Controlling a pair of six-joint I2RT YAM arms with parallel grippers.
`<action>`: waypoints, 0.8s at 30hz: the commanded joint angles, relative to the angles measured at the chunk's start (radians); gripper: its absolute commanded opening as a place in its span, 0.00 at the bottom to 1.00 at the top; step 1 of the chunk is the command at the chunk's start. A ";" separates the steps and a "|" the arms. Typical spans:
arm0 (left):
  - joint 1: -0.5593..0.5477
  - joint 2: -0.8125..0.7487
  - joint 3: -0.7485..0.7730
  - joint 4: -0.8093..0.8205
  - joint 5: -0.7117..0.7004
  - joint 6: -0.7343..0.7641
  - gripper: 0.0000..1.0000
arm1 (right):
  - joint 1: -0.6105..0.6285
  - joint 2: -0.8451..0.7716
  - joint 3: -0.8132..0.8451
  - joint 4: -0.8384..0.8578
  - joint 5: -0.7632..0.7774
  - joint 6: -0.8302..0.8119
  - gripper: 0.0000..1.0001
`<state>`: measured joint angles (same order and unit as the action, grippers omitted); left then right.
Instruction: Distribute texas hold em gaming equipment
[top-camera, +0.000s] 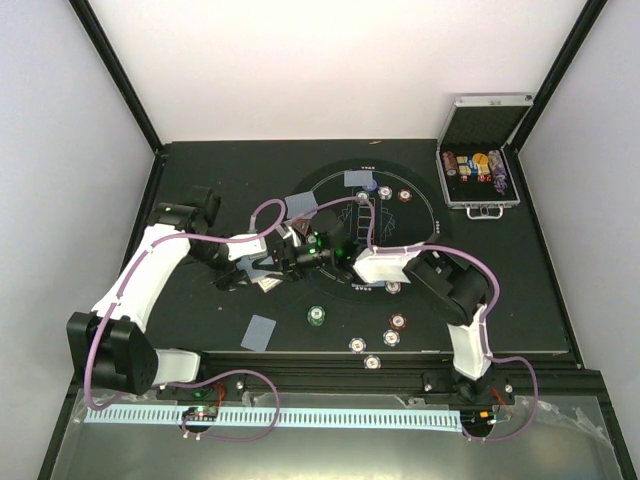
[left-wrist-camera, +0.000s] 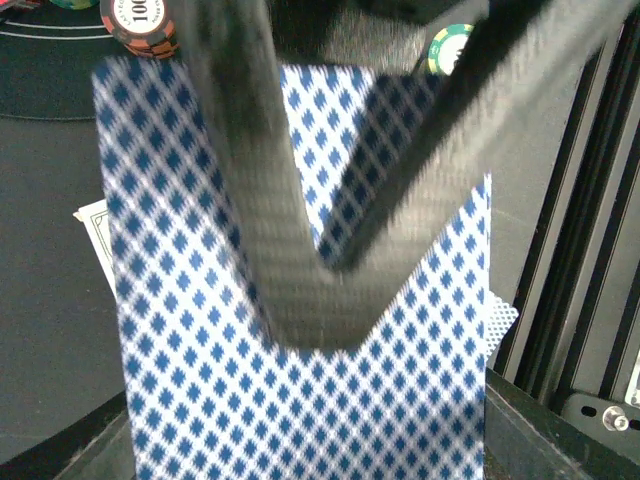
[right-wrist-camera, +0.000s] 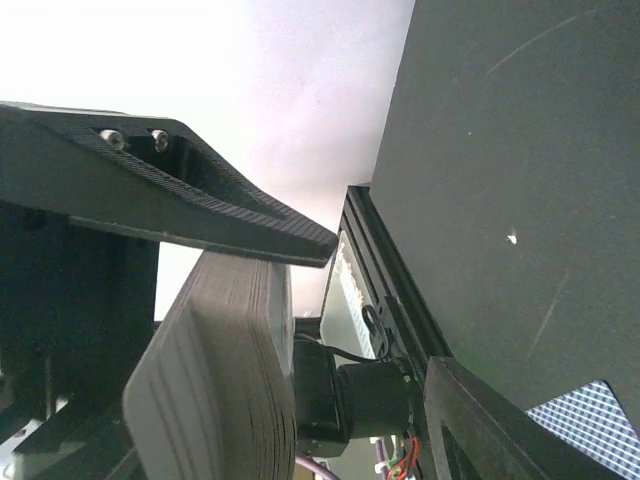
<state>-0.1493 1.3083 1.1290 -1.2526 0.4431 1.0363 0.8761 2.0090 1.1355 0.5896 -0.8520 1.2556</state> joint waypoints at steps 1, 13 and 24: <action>0.006 -0.020 0.032 -0.016 0.024 0.015 0.02 | -0.055 -0.046 -0.076 -0.018 -0.001 -0.037 0.54; 0.006 -0.017 0.025 -0.008 0.026 0.010 0.02 | -0.067 -0.182 -0.102 -0.146 0.034 -0.111 0.09; 0.007 -0.016 0.023 -0.006 0.022 0.010 0.01 | -0.115 -0.303 -0.109 -0.350 0.068 -0.233 0.01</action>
<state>-0.1497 1.3083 1.1290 -1.2499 0.4393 1.0359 0.7921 1.7611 1.0500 0.3305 -0.8093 1.0840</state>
